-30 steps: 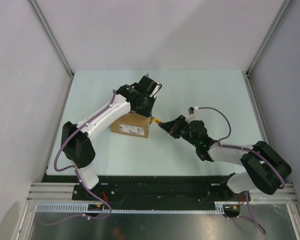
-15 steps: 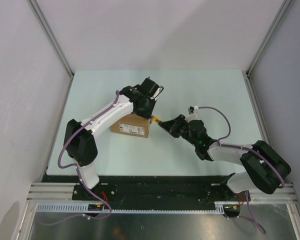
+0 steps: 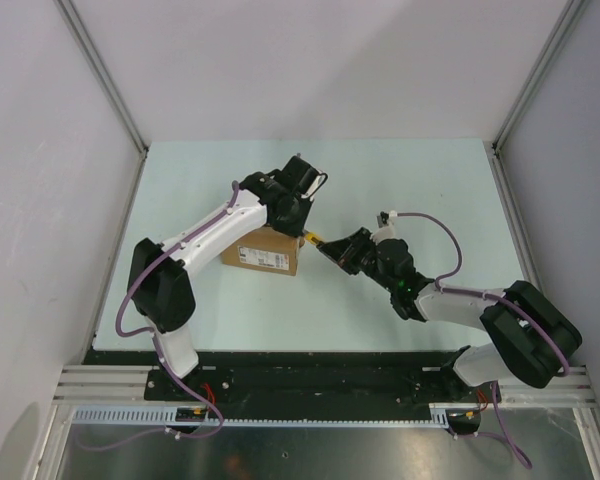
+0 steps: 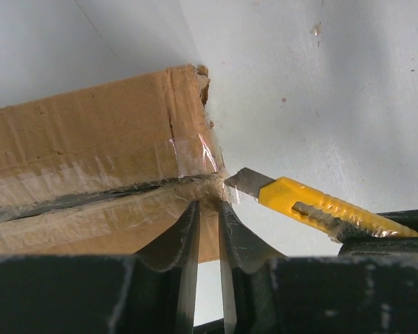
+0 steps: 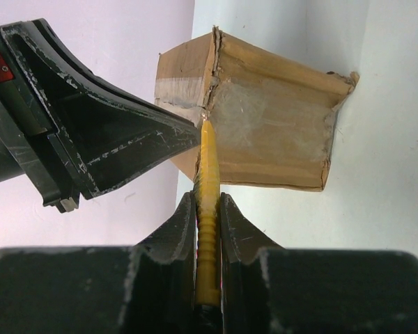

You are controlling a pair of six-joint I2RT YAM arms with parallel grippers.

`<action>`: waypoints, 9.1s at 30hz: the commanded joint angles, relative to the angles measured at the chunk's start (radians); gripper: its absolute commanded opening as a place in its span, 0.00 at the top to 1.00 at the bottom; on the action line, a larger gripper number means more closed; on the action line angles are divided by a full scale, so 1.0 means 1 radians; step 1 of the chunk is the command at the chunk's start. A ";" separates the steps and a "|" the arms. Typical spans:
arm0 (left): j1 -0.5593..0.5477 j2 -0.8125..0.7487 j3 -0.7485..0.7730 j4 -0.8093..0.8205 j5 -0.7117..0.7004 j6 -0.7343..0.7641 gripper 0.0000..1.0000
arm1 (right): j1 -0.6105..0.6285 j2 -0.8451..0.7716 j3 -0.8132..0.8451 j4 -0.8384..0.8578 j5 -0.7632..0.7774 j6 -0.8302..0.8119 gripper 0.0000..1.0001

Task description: Unpack the express box

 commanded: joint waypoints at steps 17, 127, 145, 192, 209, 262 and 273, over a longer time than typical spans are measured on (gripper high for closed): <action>-0.001 0.013 -0.001 -0.003 -0.043 -0.014 0.79 | -0.002 0.083 0.085 0.053 -0.016 0.006 1.00; 0.407 -0.588 -0.345 0.168 0.044 -0.164 0.34 | -0.309 0.250 0.337 -0.920 0.594 -0.620 0.73; 0.556 -0.704 -0.469 0.201 0.052 -0.178 0.38 | -0.315 0.071 0.584 -1.056 0.416 -0.658 0.17; 0.632 -0.317 -0.617 0.457 0.277 -0.276 0.72 | -0.076 0.474 0.950 -1.062 -0.233 -0.841 0.51; 0.810 -0.349 -0.571 0.478 0.345 -0.346 0.49 | 0.201 0.348 1.121 -1.082 0.358 -1.089 0.19; 0.803 -0.377 -0.729 0.543 0.667 -0.226 0.37 | 0.058 0.483 1.217 -1.150 0.286 -0.974 0.25; 0.801 -0.358 -0.721 0.540 0.696 -0.230 0.37 | 0.063 0.566 1.191 -1.118 0.042 -0.944 0.26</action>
